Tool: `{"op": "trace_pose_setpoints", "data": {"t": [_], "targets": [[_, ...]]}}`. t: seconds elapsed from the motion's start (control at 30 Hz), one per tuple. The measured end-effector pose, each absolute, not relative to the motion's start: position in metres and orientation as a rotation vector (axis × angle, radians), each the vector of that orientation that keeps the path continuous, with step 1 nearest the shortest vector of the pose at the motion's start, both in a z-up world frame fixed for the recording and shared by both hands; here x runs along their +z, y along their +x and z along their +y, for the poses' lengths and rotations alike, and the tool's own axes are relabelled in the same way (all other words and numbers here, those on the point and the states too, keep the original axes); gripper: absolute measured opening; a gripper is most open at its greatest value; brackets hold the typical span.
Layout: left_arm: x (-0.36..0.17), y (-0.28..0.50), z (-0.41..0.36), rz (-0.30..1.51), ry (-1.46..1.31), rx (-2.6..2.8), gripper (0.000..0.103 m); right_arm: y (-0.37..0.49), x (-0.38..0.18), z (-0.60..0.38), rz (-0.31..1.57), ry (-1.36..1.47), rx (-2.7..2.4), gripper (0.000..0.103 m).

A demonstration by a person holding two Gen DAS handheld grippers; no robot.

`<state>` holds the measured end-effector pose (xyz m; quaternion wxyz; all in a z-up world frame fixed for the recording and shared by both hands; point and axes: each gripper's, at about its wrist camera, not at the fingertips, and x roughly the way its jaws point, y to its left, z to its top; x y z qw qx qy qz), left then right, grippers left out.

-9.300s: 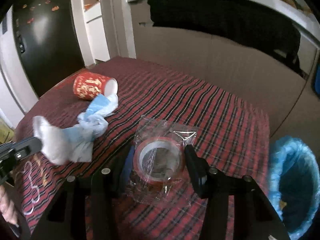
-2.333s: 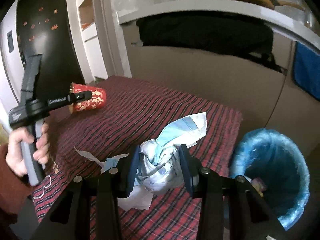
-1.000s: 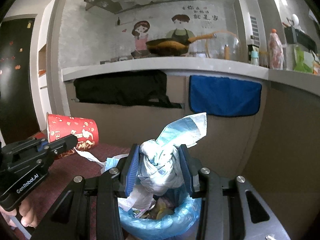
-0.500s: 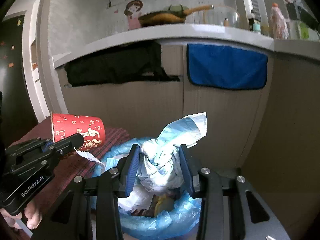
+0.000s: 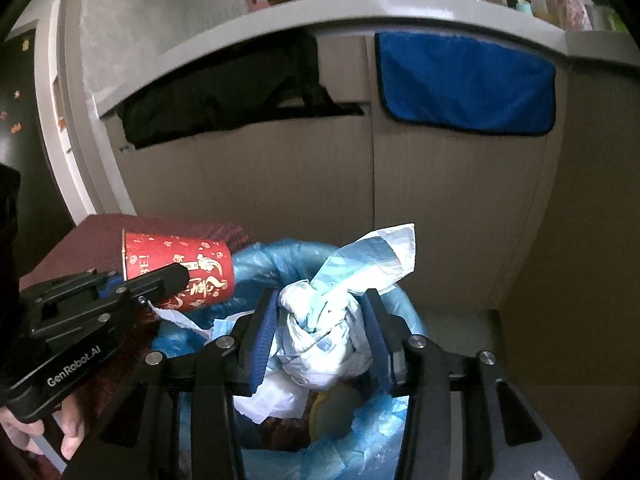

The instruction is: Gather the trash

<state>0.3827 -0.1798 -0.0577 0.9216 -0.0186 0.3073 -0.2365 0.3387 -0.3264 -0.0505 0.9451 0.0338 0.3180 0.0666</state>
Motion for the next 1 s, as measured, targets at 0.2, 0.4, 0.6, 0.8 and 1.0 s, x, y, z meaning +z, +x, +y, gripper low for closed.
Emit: {"op": "trace_pose_setpoints", "data": {"t": [0.2, 0.4, 0.6, 0.8, 1.0], "targets": [[-0.058, 0.381, -0.176, 0.631, -0.046, -0.484, 0.052, 0.340, -0.060, -0.321, 0.670, 0.064, 0.150, 0.047], [-0.050, 0.372, -0.163, 0.615, -0.057, -0.441, 0.052, 0.333, -0.057, -0.316, 0.665, 0.044, 0.137, 0.047], [-0.031, 0.345, -0.138, 0.562, -0.073, -0.392, 0.052, 0.313, -0.043, -0.312, 0.646, 0.055, 0.122, 0.047], [-0.005, 0.292, -0.111, 0.490, -0.072, -0.370, 0.052, 0.263, -0.014, -0.298, 0.573, 0.078, 0.092, 0.047], [0.014, 0.235, -0.087, 0.444, -0.048, -0.320, 0.052, 0.210, 0.012, -0.271, 0.512, 0.070, 0.076, 0.047]]}}
